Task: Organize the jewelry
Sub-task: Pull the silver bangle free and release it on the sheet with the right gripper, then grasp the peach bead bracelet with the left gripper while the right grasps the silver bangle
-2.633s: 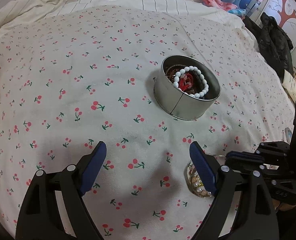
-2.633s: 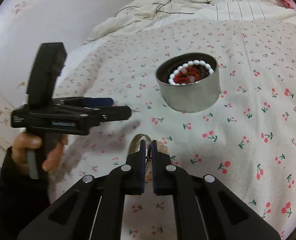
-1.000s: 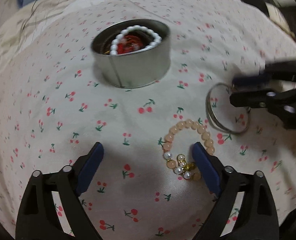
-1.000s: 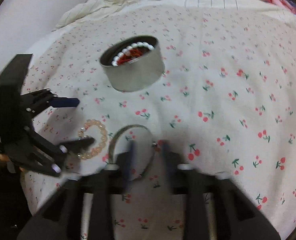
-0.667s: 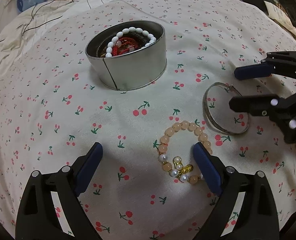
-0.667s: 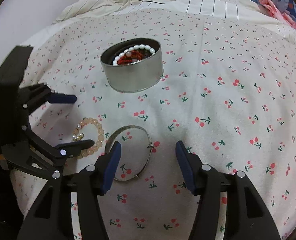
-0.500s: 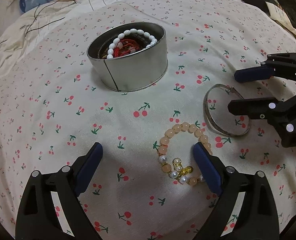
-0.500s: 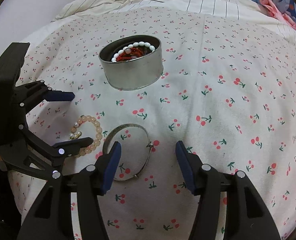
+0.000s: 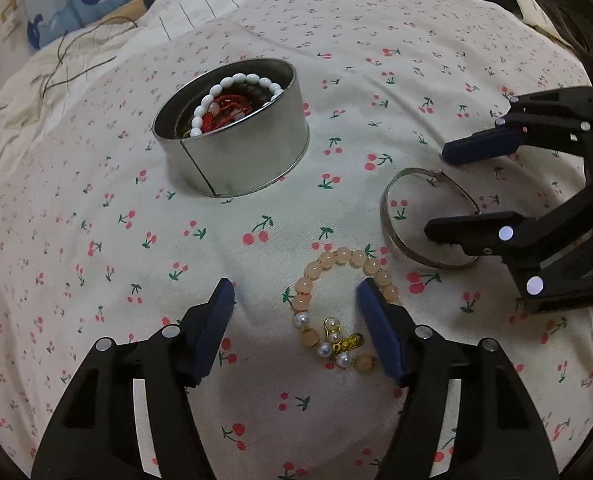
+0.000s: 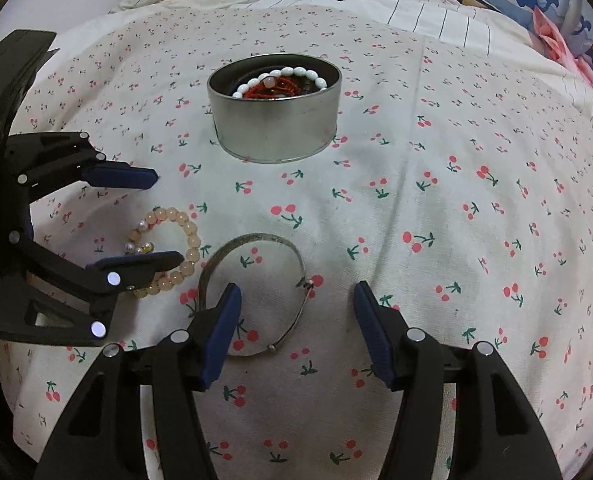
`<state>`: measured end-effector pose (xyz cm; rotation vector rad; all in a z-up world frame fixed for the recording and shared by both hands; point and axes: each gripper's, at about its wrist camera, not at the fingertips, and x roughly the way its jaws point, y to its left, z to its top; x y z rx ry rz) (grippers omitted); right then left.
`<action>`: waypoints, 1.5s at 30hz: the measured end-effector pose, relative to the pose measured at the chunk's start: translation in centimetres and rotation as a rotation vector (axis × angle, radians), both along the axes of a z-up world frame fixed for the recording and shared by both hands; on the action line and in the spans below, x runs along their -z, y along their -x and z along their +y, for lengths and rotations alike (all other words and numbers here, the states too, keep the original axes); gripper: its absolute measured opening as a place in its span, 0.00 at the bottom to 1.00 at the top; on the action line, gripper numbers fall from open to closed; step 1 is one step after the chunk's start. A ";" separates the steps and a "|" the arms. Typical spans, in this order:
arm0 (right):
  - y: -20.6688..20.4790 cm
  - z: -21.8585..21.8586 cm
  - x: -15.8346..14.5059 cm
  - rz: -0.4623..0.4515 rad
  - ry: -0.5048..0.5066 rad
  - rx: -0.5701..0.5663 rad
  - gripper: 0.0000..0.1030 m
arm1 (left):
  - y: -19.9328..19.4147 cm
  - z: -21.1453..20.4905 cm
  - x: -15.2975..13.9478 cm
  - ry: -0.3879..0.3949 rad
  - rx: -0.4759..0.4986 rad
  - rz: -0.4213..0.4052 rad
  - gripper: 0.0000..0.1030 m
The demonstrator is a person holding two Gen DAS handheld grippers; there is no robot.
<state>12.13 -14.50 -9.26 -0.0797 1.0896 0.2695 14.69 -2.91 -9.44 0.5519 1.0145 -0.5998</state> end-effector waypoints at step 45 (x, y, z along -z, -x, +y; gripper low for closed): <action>0.4 -0.1 -0.1 0.002 -0.016 -0.003 0.46 | 0.3 0.7 -0.2 0.039 0.025 0.053 0.54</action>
